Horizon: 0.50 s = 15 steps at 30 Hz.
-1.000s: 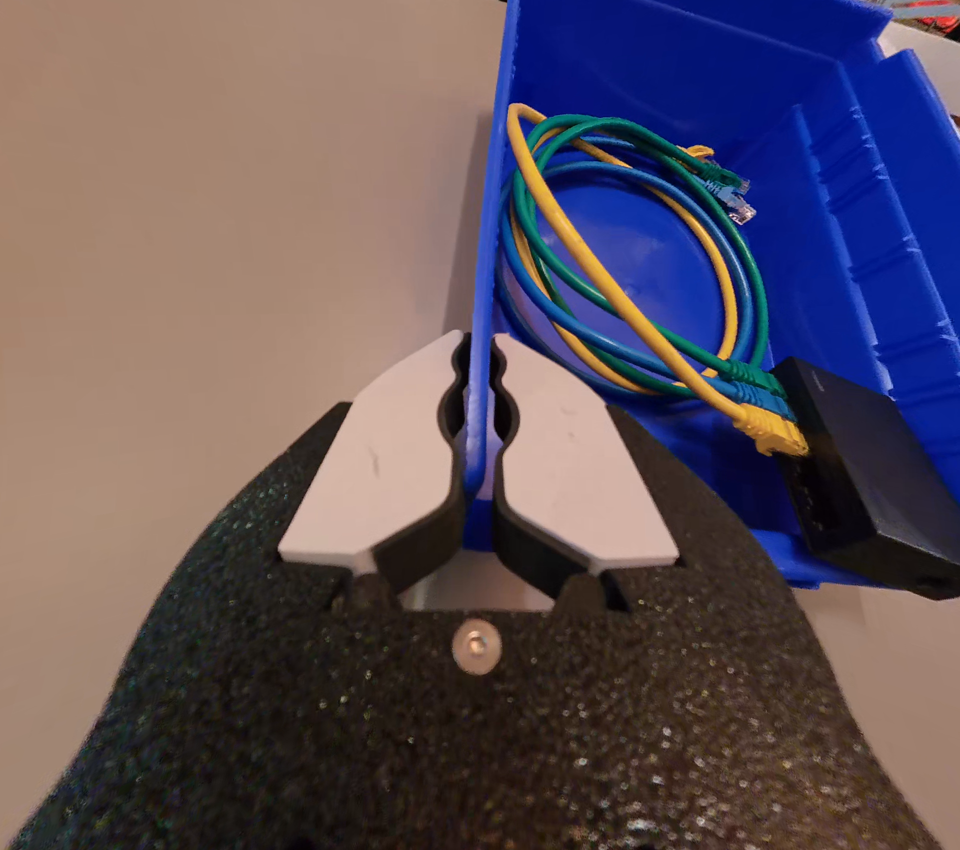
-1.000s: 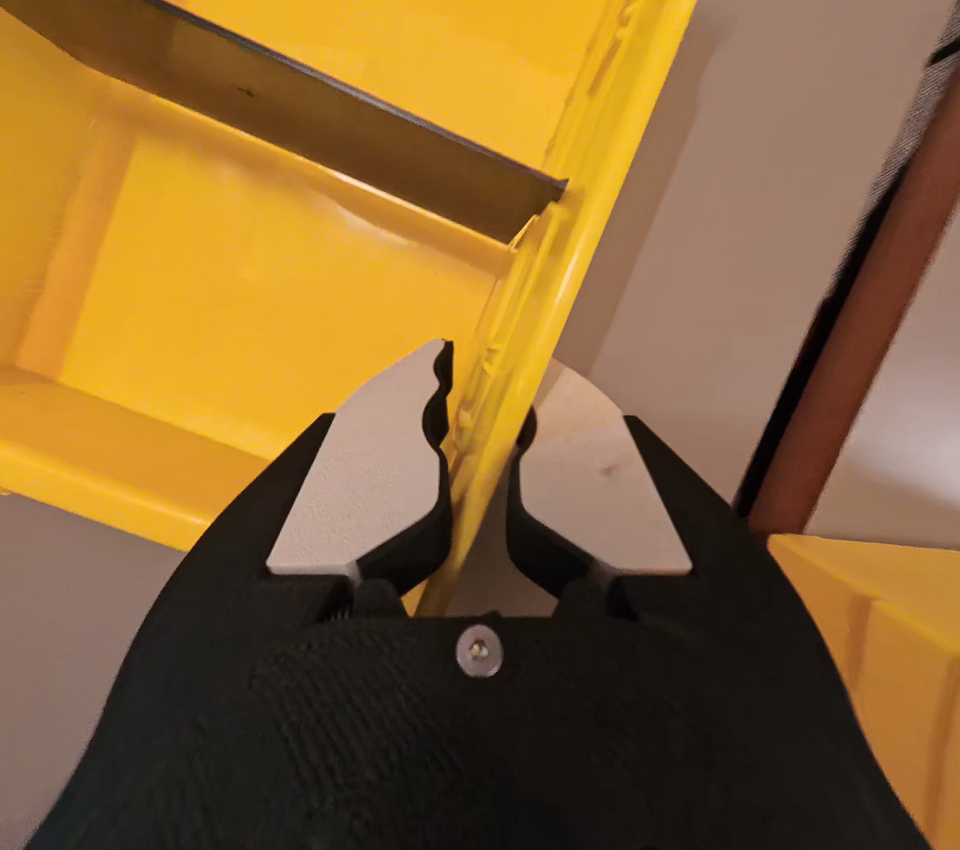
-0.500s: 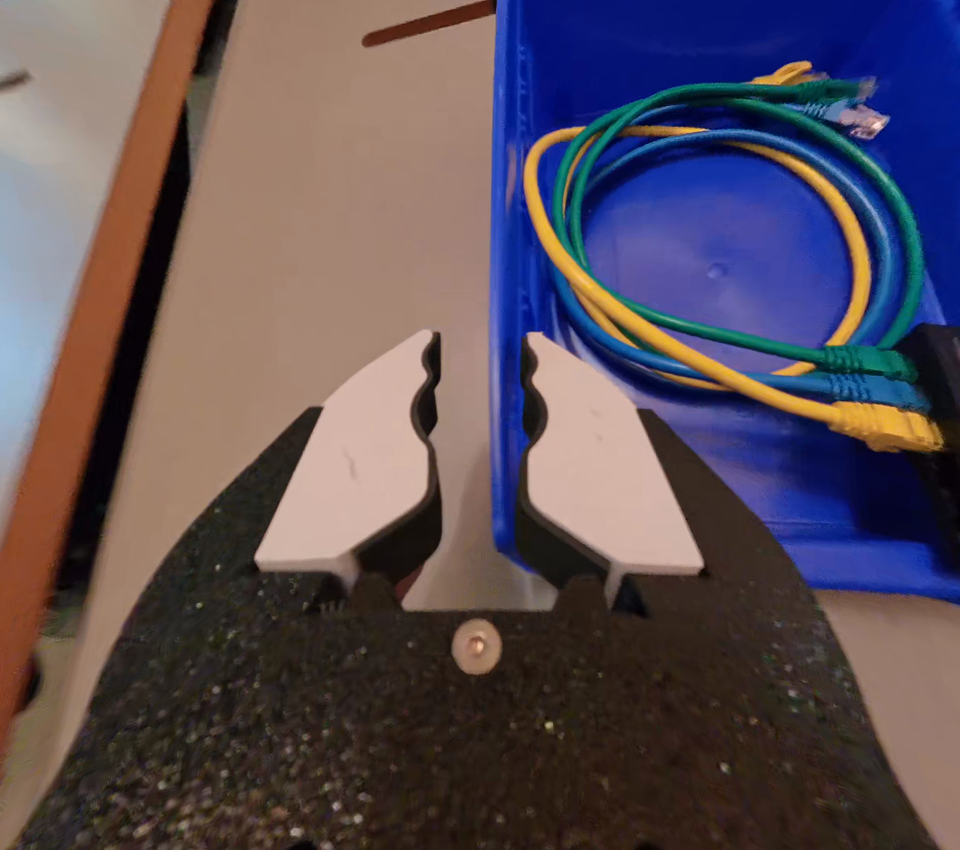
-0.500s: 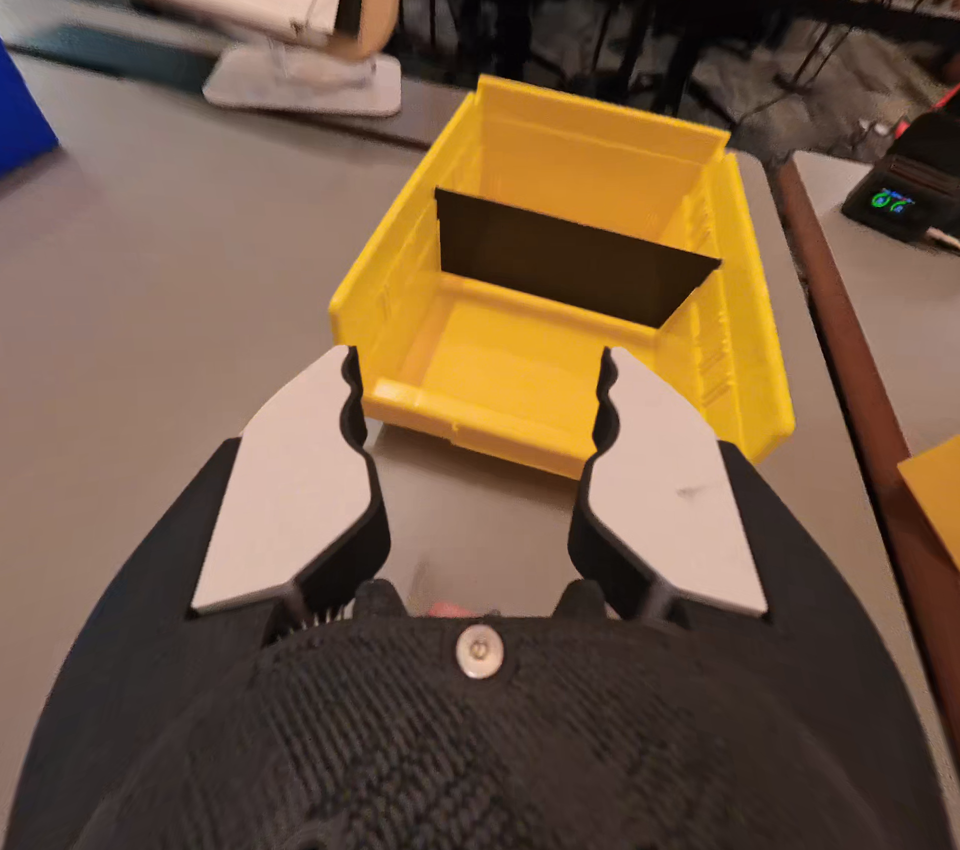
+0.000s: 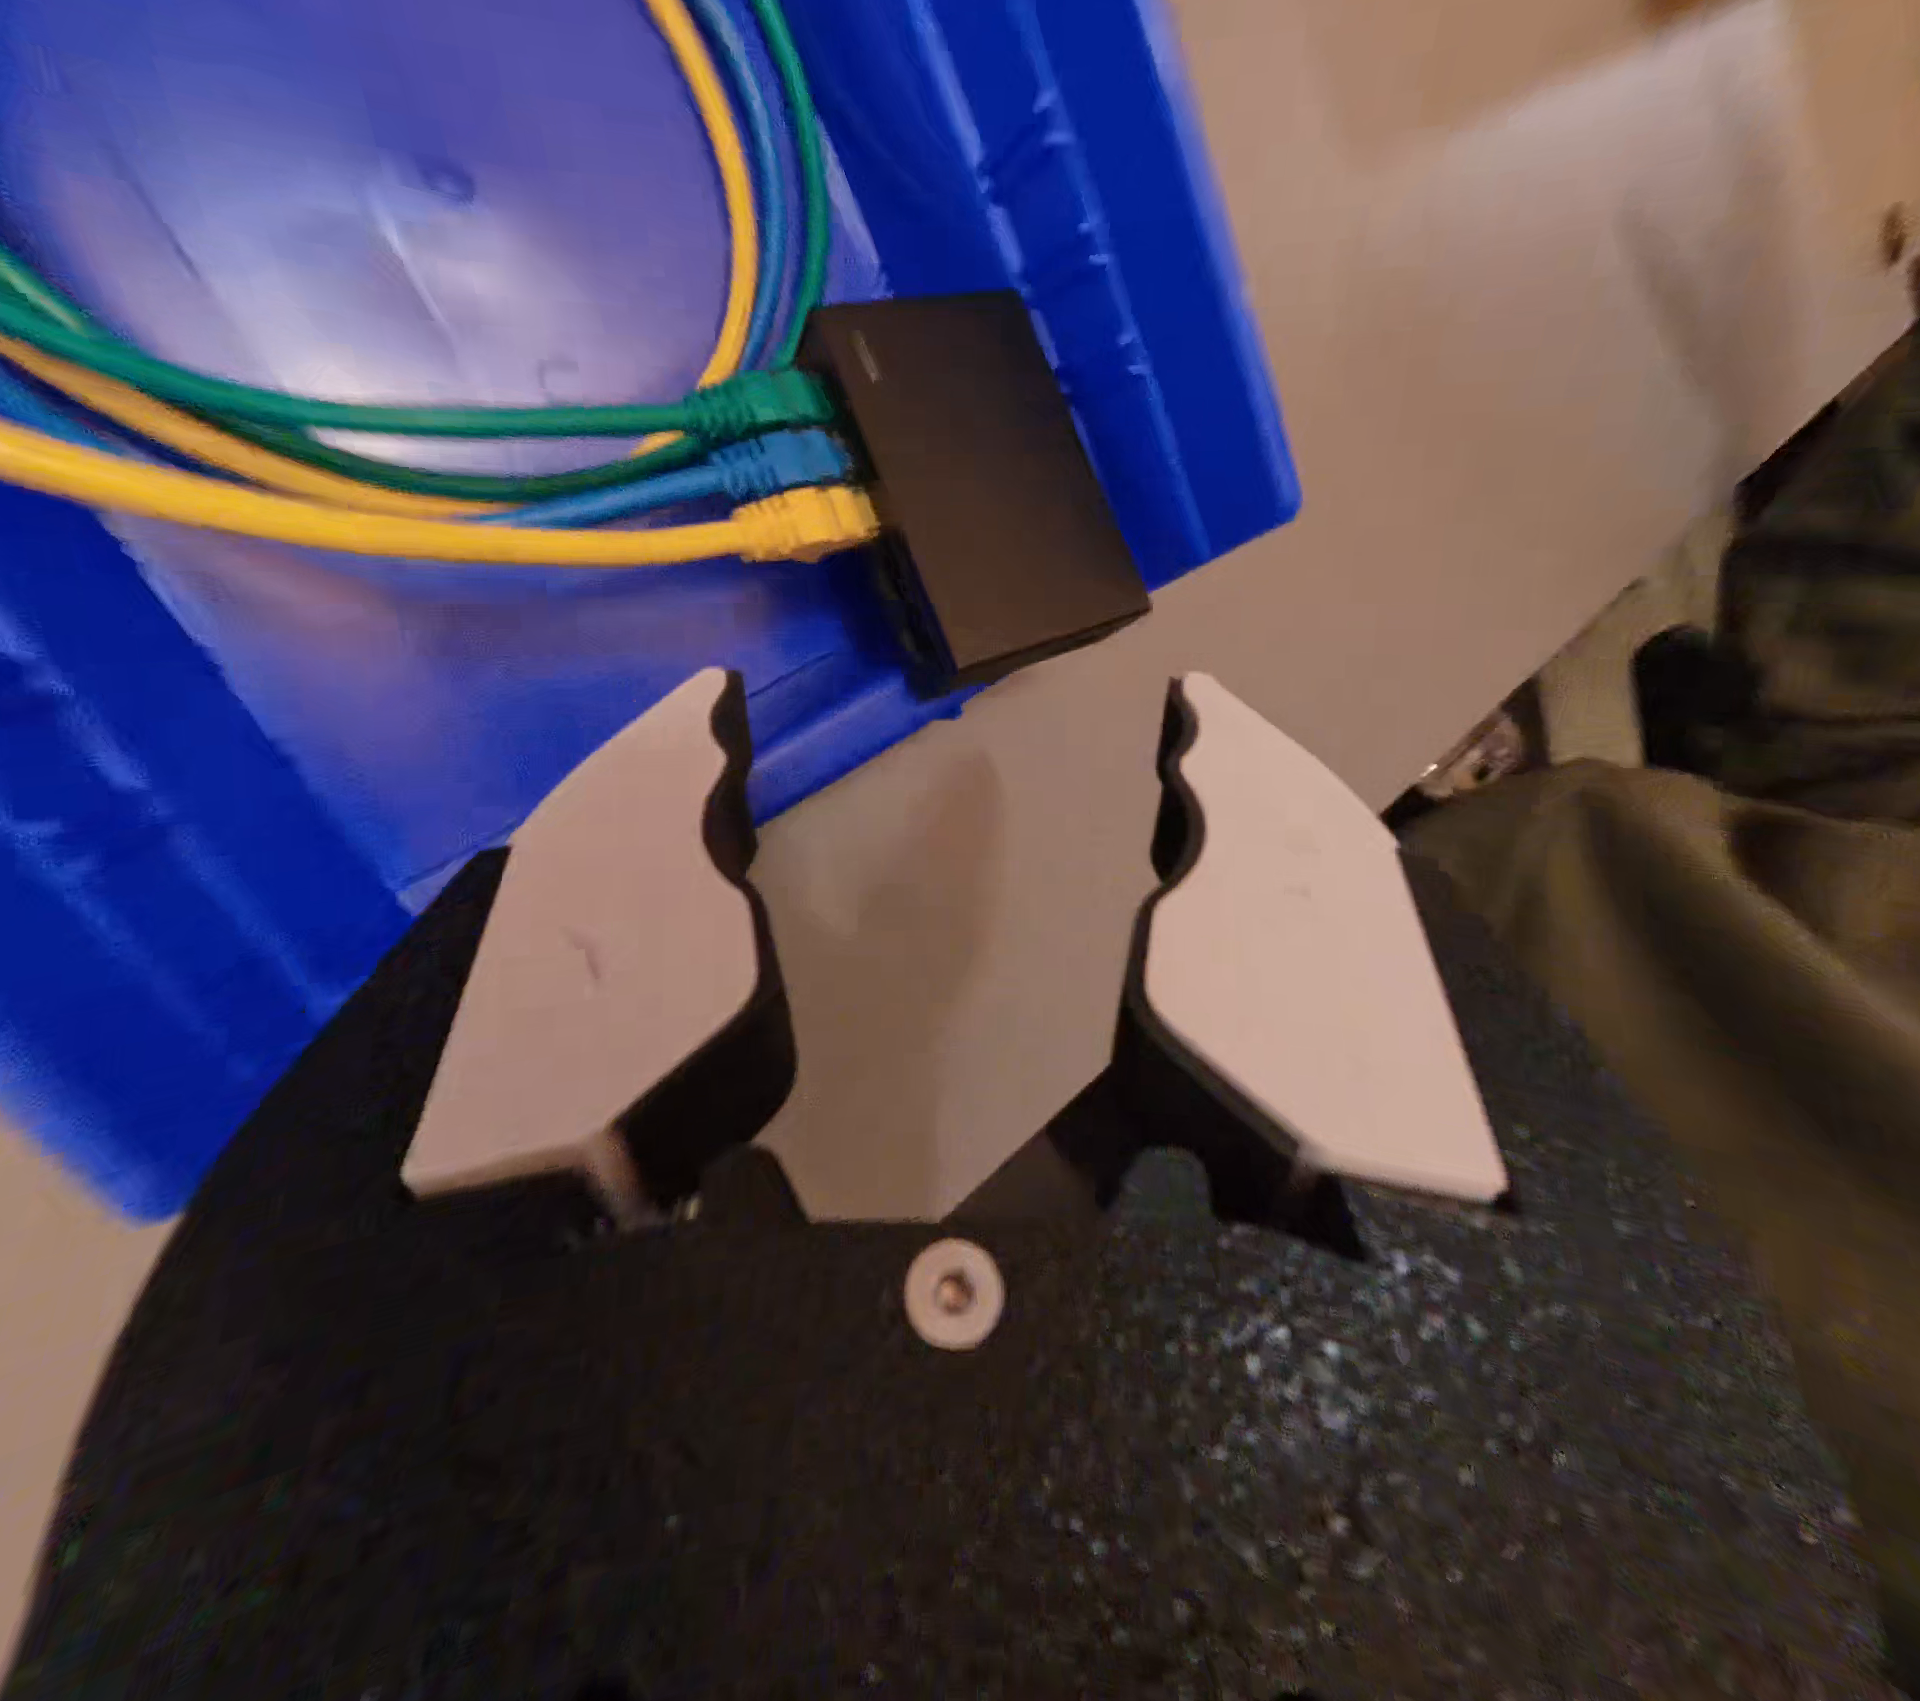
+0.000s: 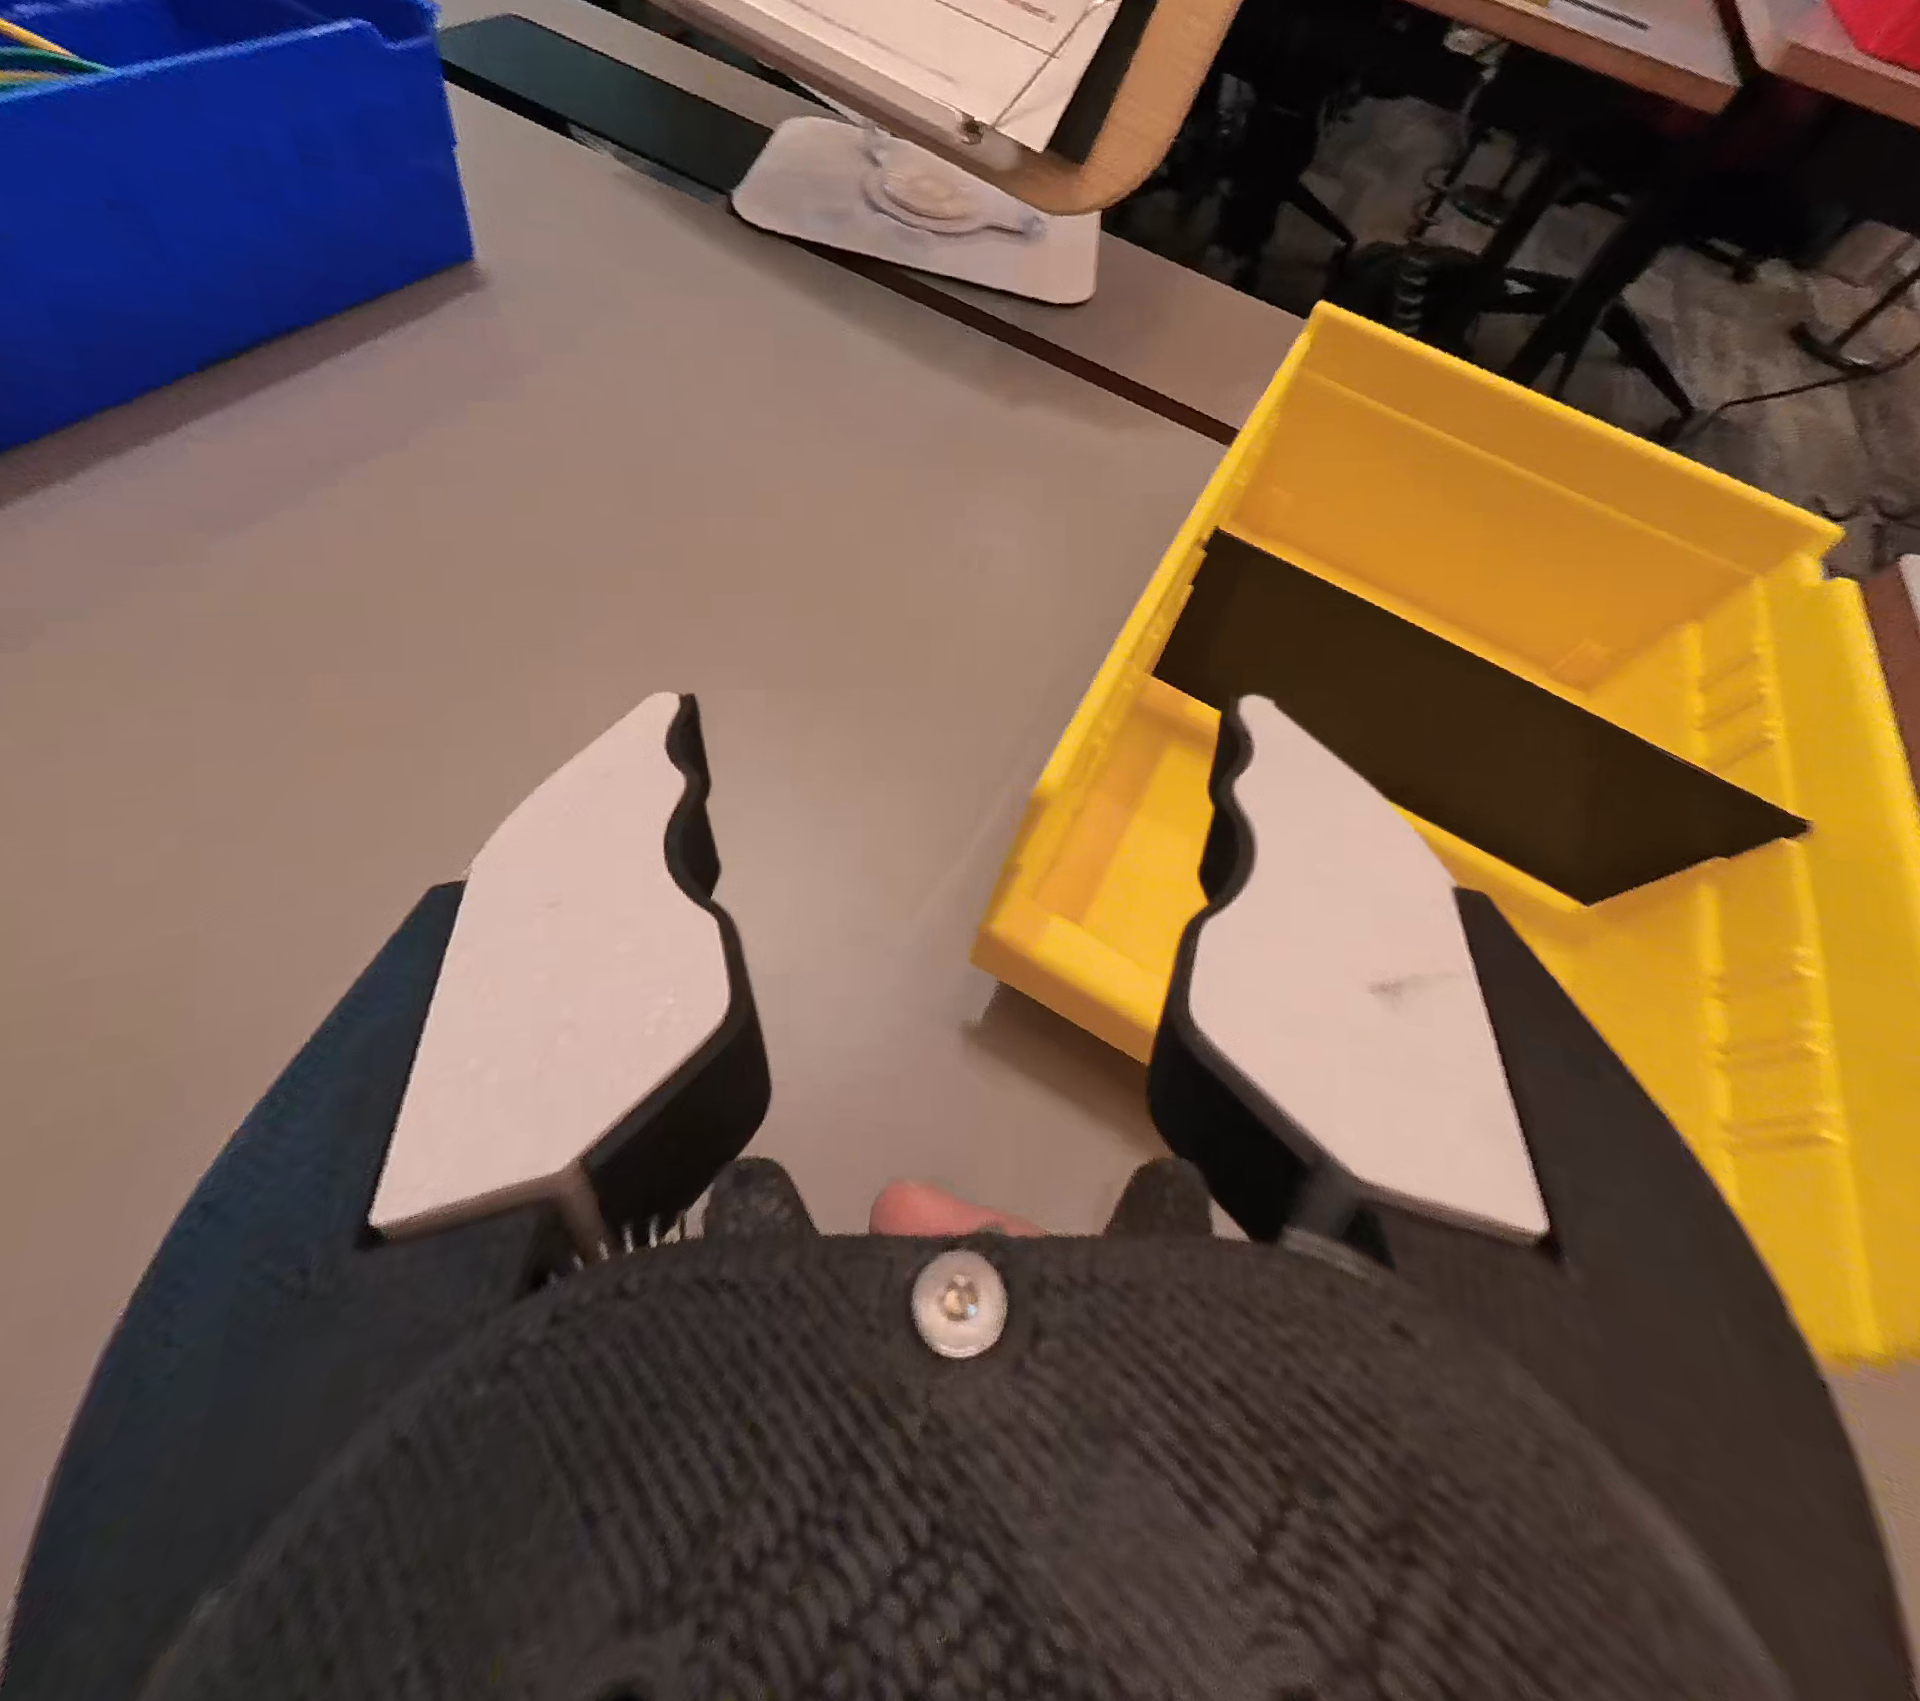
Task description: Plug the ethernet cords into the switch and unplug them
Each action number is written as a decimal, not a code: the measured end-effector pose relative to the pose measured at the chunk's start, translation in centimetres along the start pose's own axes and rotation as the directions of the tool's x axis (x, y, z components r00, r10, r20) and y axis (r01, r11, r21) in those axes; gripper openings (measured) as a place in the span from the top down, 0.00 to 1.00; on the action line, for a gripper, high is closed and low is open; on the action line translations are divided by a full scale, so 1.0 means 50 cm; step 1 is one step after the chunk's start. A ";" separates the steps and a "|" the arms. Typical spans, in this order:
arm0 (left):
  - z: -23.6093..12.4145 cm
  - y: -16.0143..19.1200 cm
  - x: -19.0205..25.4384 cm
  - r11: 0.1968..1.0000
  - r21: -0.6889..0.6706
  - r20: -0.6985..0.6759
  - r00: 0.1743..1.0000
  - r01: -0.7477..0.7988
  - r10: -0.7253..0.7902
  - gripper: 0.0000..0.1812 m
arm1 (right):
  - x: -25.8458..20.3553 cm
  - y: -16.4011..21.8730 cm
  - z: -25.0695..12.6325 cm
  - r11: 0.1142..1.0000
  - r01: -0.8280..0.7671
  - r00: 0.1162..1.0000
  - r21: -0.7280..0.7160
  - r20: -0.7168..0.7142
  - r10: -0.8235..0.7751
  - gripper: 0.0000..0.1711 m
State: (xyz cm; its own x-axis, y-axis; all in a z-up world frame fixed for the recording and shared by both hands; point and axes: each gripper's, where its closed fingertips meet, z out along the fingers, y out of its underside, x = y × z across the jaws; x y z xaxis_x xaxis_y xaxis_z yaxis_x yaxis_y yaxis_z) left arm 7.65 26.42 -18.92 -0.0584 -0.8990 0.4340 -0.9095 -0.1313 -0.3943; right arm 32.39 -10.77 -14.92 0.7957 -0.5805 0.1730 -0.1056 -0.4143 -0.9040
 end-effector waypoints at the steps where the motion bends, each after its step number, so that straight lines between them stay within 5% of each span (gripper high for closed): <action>1: 0.016 0.007 -0.009 0.997 -0.007 -0.031 0.997 0.073 -0.074 0.58 | -0.003 0.000 -0.002 1.000 -0.007 1.000 0.002 0.012 0.007 0.46; 6: 0.062 0.001 -0.014 0.913 -0.065 -0.276 0.872 0.403 -0.405 0.59 | 0.006 0.021 -0.013 0.999 -0.032 0.999 -0.019 0.022 0.032 0.47; 10: 0.091 -0.006 0.002 0.887 -0.169 -0.366 0.809 0.429 -0.461 0.79 | 0.007 0.033 -0.008 0.999 -0.046 0.998 -0.029 0.040 0.047 0.47; 15: 0.105 -0.015 0.023 0.888 -0.192 -0.438 0.773 0.418 -0.459 0.83 | 0.003 0.036 -0.003 0.998 -0.064 0.996 -0.027 0.064 0.066 0.48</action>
State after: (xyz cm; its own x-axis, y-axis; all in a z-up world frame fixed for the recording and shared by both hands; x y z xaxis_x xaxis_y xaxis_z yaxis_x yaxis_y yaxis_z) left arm 10.44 23.31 -22.38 0.1917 -0.4515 0.8715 -0.9112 -0.4118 -0.0130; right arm 32.22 -11.71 -16.46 0.8237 -0.5602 0.0878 -0.1723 -0.3948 -0.9025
